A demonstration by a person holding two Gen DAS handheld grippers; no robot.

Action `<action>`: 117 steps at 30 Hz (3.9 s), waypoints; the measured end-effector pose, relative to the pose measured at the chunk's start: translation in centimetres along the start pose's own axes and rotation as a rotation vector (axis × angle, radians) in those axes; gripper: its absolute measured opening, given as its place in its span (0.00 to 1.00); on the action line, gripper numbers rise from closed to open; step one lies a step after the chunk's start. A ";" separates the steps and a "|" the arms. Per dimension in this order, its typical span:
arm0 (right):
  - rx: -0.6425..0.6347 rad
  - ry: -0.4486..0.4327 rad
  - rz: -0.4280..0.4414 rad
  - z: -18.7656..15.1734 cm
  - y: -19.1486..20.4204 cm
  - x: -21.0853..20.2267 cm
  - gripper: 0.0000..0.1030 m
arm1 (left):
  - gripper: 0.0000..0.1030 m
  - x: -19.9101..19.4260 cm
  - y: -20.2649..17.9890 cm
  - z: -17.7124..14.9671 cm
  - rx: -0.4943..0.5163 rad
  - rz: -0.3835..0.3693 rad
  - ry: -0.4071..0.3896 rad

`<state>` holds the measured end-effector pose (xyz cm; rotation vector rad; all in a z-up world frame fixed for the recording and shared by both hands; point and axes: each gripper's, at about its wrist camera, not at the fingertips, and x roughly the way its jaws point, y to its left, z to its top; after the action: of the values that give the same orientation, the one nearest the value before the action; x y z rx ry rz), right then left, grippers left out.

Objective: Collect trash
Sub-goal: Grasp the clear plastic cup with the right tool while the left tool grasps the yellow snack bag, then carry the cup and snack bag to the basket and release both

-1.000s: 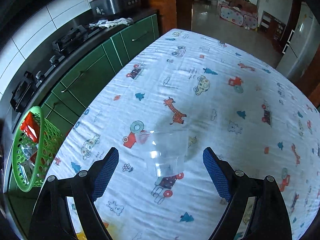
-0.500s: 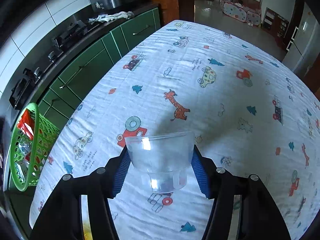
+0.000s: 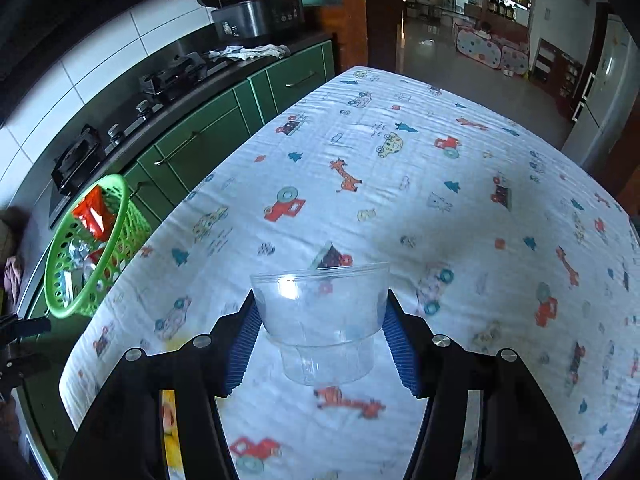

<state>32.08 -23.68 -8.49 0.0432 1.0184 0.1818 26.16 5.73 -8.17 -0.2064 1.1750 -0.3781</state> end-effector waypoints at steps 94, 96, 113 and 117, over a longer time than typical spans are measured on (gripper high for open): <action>-0.307 -0.031 0.324 6.6 27.8 4.2 0.57 | 0.49 -6.0 19.4 8.4 -0.333 0.331 -0.156; -0.309 -0.025 0.324 7.2 28.6 5.1 0.57 | 0.52 -5.6 20.1 8.4 -0.337 0.336 -0.147; -0.279 0.018 0.357 9.6 31.8 10.0 0.66 | 0.73 -5.5 22.6 7.0 -0.369 0.329 -0.135; -0.292 0.014 0.360 9.0 31.8 9.4 0.67 | 0.75 -5.9 22.2 6.4 -0.361 0.331 -0.139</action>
<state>40.40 9.71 -7.87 -0.0410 0.9838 0.6585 34.17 28.19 -8.54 -0.3402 1.1099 0.1403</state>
